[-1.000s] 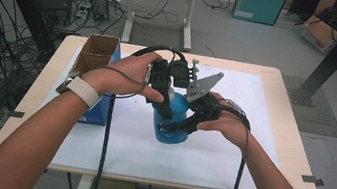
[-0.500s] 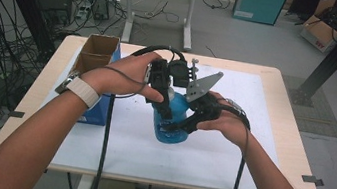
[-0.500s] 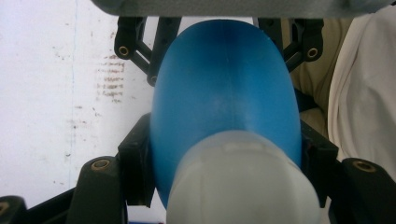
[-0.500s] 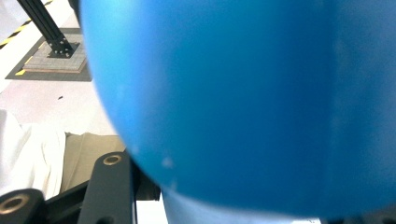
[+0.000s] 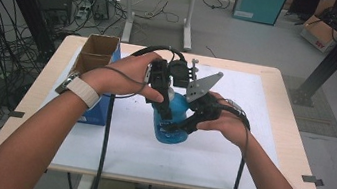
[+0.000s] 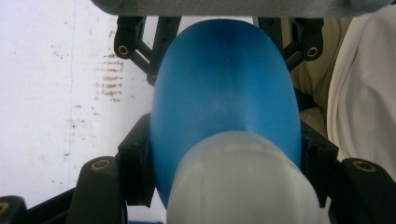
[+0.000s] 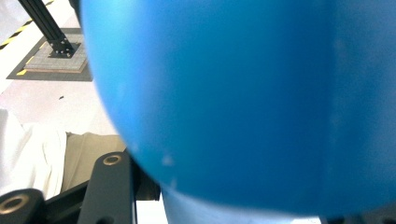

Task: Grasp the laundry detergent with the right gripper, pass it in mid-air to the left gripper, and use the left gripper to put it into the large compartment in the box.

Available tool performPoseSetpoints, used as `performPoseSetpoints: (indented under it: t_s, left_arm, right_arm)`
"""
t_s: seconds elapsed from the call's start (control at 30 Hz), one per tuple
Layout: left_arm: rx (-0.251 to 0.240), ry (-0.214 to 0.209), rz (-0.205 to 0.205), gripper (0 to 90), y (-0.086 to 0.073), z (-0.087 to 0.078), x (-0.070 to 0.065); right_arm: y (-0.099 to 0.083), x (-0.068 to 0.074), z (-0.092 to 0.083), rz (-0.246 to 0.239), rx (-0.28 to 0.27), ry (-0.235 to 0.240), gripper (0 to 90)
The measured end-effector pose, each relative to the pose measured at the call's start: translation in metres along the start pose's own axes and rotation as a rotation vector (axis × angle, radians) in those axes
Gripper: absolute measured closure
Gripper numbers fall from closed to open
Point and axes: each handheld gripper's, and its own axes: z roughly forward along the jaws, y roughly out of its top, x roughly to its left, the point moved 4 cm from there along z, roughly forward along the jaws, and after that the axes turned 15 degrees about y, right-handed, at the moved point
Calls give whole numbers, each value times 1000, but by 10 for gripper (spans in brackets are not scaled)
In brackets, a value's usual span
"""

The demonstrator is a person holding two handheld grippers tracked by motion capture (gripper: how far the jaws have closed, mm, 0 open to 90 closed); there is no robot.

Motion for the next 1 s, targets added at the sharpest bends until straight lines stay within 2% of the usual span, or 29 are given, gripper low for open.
performPoseSetpoints:
  t_s: [0.97,1.0]
  left_arm:
    - [-9,10,-8,374,0,1,-1]
    - [-10,8,-8,374,0,1,-1]
  right_arm:
    - [-1,1,0,5,6,-2,432]
    - [0,0,0,-10,1,-10,432]
